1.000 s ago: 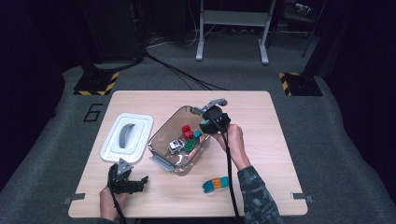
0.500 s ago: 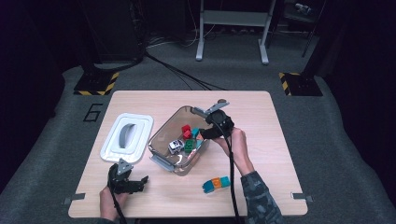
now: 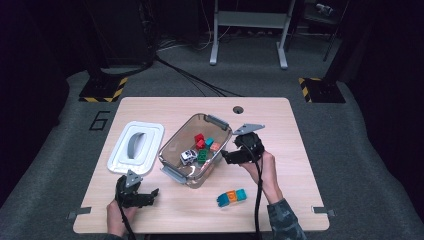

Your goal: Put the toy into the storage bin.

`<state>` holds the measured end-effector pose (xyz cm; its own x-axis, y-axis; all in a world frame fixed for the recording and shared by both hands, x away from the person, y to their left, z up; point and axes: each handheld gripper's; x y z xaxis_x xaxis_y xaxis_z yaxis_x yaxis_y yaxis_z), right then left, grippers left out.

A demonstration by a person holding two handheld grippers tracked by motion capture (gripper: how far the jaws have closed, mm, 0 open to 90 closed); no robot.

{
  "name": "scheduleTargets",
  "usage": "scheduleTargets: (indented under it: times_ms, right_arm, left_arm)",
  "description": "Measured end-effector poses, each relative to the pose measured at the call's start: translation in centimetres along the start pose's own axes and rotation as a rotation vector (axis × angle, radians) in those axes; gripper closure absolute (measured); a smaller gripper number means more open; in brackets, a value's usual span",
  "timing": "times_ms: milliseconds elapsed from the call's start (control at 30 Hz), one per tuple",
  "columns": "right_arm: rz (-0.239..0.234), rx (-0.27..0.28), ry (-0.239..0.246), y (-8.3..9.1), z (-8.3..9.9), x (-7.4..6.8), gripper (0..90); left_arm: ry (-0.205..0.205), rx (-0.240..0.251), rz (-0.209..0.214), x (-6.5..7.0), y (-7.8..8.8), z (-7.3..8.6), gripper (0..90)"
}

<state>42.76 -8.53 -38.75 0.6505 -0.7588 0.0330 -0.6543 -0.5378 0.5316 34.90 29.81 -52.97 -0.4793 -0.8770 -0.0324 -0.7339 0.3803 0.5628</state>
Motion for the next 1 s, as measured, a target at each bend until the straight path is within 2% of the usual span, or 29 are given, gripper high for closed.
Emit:
scheduleTargets:
  times_ms: [233,267,433,600,767,833,900,1000]
  right_arm:
    - [0.003,-0.039,-0.049,0.3,3.6,0.1,16.1]
    - [0.005,-0.054,-0.065,0.2,4.3,0.1,15.8]
    - [0.006,-0.112,-0.076,0.1,7.1,0.1,14.9]
    - [0.011,-0.146,-0.118,0.3,9.6,-0.2,13.9]
    - [0.003,-0.157,-0.139,0.5,11.4,-0.4,13.6]
    - [-0.005,-0.178,-0.153,0.5,12.0,-0.7,13.6]
    - [-0.005,-0.181,-0.132,0.5,12.5,-0.7,13.8]
    - [-0.002,-0.195,-0.141,0.5,13.2,-0.8,14.3]
  left_arm:
    - [0.005,0.003,-0.002,0.1,0.0,0.0,7.6]
    - [0.005,0.003,-0.002,0.0,0.0,0.0,7.6]
    - [0.013,0.005,-0.004,0.1,0.0,0.0,7.5]
    - [0.011,0.004,-0.004,0.1,0.0,0.0,7.5]
    - [0.012,0.008,-0.006,0.1,0.0,0.0,7.5]
    - [0.012,0.010,-0.005,0.1,-0.1,0.0,7.5]
    - [0.011,0.008,-0.006,0.1,0.0,0.0,7.5]
    - [0.012,0.008,-0.006,0.1,0.0,0.0,7.5]
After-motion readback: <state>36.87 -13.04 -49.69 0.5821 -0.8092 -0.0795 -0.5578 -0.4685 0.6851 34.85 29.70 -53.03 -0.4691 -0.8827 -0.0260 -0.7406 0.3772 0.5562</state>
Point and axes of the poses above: each handheld gripper's, and its own axes: y roughly backward along the jaws, z roughly out of its underside, x roughly to its right, and after that the axes turned 9 degrees about x, right-handed
